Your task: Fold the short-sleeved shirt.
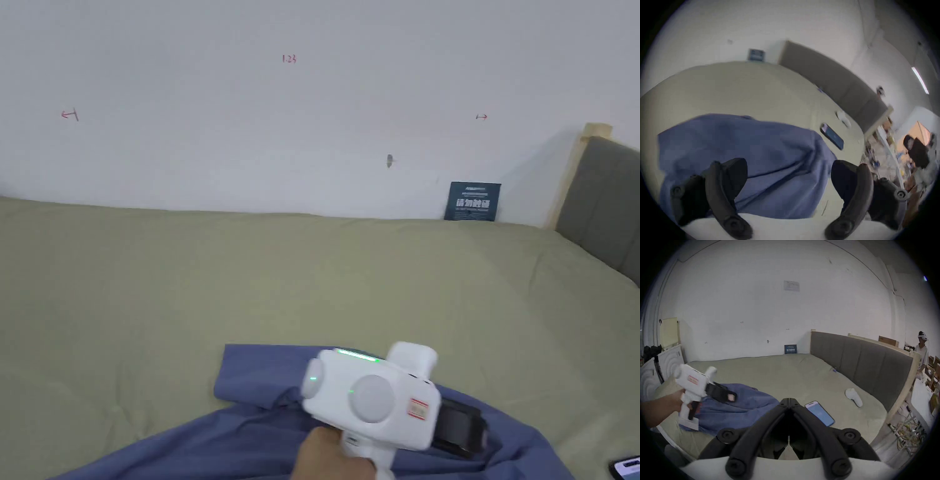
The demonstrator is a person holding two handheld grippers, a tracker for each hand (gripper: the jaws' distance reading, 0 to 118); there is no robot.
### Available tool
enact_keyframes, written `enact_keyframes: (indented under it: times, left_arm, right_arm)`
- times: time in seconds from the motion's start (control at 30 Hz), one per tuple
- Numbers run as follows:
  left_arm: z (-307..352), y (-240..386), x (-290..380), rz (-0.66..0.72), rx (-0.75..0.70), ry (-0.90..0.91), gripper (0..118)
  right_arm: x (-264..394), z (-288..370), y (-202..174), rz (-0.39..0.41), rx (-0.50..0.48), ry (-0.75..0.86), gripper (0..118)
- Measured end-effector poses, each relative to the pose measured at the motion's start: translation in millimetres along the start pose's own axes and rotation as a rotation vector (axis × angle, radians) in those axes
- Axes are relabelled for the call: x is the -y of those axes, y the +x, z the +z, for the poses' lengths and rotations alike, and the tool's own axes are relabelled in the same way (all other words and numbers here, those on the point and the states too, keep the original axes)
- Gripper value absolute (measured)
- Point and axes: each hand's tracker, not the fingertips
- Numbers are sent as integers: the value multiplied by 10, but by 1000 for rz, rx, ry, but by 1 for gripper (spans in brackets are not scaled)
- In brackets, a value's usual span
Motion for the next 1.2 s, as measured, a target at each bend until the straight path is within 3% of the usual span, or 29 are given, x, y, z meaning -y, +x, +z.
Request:
enact_keyframes:
  times: [0.17, 0.23, 0.27, 0.33, 0.37, 0.4, 0.63, 0.83, 0.87, 0.93, 0.97, 1.2]
  left_arm:
    - [1567, -453, 358, 50, -329, 371, 107]
    - [2094, -572, 577, 70, -450, 459, 99]
    - [2297, -611, 712, 88, -535, 484, 89]
    - [2637, -664, 994, 91, -654, 525, 22]
    - [2743, -703, 1094, 101, -700, 527, 0]
    - [2859, -728, 1225, 115, -746, 517, 0]
    - [3113, -941, 1779, 208, -781, 431, 0]
    - [2869, -1689, 1432, 303, -648, 218, 3]
    - [2764, -1836, 1342, 322, -603, 149, 17]
    - [2544, -2173, 1232, 371, -495, 40, 90]
    - [2421, -2290, 1204, 404, -499, -10, 107]
    - [1712, -2699, 1279, 560, -542, -208, 105]
  right_arm:
    - [-60, -283, -366, 29, -123, 29, 0]
    - [-75, -393, -517, 20, -163, 41, 0]
    - [-79, -453, -595, 11, -181, 47, 0]
    - [-61, -552, -732, 5, -224, 46, 0]
    - [-48, -590, -785, 9, -226, 41, 0]
    - [-25, -634, -840, 20, -238, 36, 0]
    - [110, -723, -1069, 28, -284, 5, 0]
    - [87, -745, -1033, 74, -285, -19, 0]
    - [73, -743, -1001, 76, -281, -20, 0]
    - [22, -692, -967, 73, -265, -26, 0]
    - [18, -685, -923, 68, -257, -30, 0]
    - [83, -699, -587, 53, -167, -86, 0]
